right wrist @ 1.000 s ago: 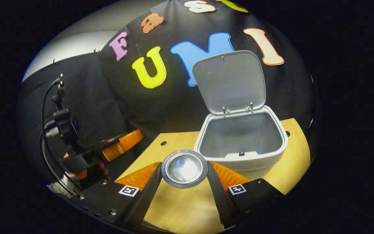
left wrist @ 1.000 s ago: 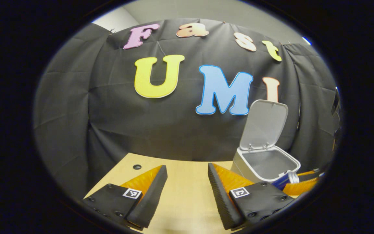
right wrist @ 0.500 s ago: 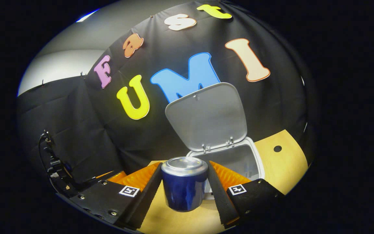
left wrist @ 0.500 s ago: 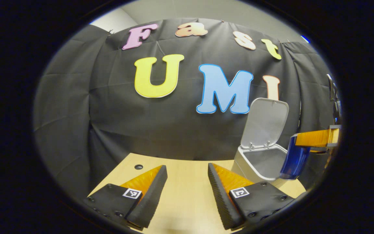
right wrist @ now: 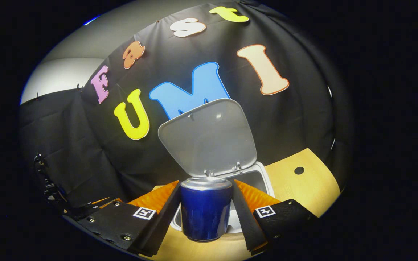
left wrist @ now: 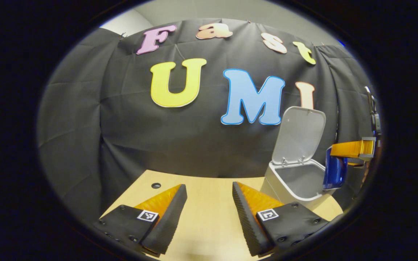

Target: Press the lid of the desktop garbage bin to open it, pick up the crumpled paper on the desktop and throw it into the bin, then pick up the pop can on the desktop and drop it into the bin, and finally close the garbage bin lid.

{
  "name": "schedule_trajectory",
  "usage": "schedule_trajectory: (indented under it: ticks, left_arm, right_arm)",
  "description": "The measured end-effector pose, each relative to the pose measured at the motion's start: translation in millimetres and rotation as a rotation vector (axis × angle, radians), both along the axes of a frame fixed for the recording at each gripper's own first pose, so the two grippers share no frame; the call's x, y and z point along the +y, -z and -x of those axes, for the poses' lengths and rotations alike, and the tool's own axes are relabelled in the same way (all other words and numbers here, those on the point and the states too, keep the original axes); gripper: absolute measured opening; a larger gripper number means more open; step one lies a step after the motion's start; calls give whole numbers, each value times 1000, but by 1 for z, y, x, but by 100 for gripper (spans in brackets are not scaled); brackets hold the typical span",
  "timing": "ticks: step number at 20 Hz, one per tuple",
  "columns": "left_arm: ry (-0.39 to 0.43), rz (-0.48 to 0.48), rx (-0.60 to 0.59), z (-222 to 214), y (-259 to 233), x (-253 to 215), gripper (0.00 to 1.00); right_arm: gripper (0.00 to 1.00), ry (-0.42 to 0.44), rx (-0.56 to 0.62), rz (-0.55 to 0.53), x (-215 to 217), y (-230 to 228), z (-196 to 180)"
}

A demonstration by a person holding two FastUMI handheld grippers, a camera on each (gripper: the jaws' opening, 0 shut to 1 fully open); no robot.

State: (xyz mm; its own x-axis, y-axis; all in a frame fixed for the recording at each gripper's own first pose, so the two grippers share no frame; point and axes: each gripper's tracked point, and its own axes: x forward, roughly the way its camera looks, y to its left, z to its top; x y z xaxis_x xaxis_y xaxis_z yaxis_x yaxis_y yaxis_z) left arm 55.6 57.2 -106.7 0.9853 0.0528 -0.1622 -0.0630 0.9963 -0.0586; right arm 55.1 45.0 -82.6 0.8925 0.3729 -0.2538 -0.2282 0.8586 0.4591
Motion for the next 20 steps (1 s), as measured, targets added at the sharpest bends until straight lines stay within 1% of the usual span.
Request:
schedule_trajectory:
  ticks: [1,2,5,6,8,10,20]
  left_arm:
    - [1,0,2,-2,1,0,87]
    - [1,0,4,-3,1,0,84]
    - [3,-5,9,-7,3,-1,84]
    - [4,-7,10,-8,4,-1,82]
    - [7,-10,12,-10,4,0,82]
    - [9,-10,15,-12,5,0,84]
    - [-1,-12,22,-20,8,7,84]
  right_arm:
    - [84,8,-2,9,-3,1,-2]
    - [84,12,-2,21,-4,4,-4]
    - [84,19,-4,65,-6,8,-10]
    - [84,16,-5,78,-5,10,-11]
    - [84,12,-6,91,-2,12,-14]
    - [84,12,1,100,-1,17,-19]
    - [84,31,42,112,-4,35,-43]
